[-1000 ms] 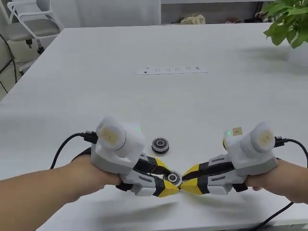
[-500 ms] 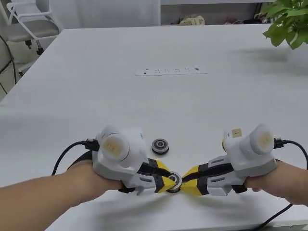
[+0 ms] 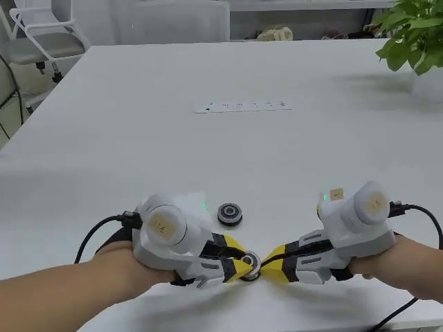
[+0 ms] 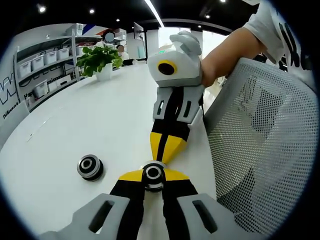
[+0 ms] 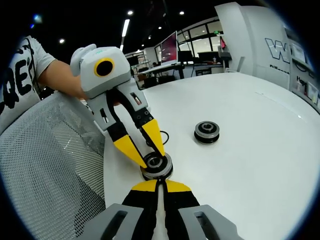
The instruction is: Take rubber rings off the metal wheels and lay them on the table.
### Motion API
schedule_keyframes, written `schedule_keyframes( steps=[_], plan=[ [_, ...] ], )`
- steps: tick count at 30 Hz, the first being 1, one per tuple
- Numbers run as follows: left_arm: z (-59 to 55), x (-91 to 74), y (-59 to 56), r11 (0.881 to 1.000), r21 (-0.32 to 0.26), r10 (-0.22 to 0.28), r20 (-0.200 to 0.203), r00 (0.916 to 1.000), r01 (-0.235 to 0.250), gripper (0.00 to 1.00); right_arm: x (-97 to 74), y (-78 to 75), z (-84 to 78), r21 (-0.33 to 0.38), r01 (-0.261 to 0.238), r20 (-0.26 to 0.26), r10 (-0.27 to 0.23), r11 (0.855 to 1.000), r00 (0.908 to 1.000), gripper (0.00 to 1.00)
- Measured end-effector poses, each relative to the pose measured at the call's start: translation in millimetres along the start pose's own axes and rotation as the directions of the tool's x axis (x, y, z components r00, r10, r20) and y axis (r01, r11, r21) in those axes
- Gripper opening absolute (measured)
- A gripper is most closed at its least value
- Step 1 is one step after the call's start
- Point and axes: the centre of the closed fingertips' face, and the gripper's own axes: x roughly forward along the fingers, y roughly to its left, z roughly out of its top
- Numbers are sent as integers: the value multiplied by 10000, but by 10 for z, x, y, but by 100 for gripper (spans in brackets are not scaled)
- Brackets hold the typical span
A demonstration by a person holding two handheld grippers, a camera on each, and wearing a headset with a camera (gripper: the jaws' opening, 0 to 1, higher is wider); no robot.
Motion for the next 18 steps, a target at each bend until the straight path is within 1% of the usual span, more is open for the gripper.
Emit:
schedule_keyframes(
  steps=[4,5,6,8,9,16,18],
  plan=[
    [0,-3,-1,10000,46,44,8,10000,-44,7,-6,-27,-2,1084,-33,268,4,9941,9996,0],
    [0,-3,0,10000,79,32,-2,10000,-32,7,-9,-30,-3,1236,-67,320,28,9923,9995,0],
    [1,-3,0,10000,85,11,-14,10000,-11,7,-9,-31,1,1638,-131,440,59,9864,9990,0],
    [2,-3,-2,10000,79,16,-8,10000,-16,7,-21,-41,20,2119,-250,645,115,9770,9979,0],
    [0,-4,1,10000,54,33,8,10000,-33,7,-28,-49,15,2086,-235,649,101,9777,9978,0],
    [2,-5,4,9999,83,122,-15,9999,-122,7,-67,-55,55,2785,-379,1102,73,9597,9939,0],
    [2,-5,4,9999,82,122,-16,9999,-122,7,-63,-47,58,2831,-390,1114,75,9583,9937,0]
  ],
)
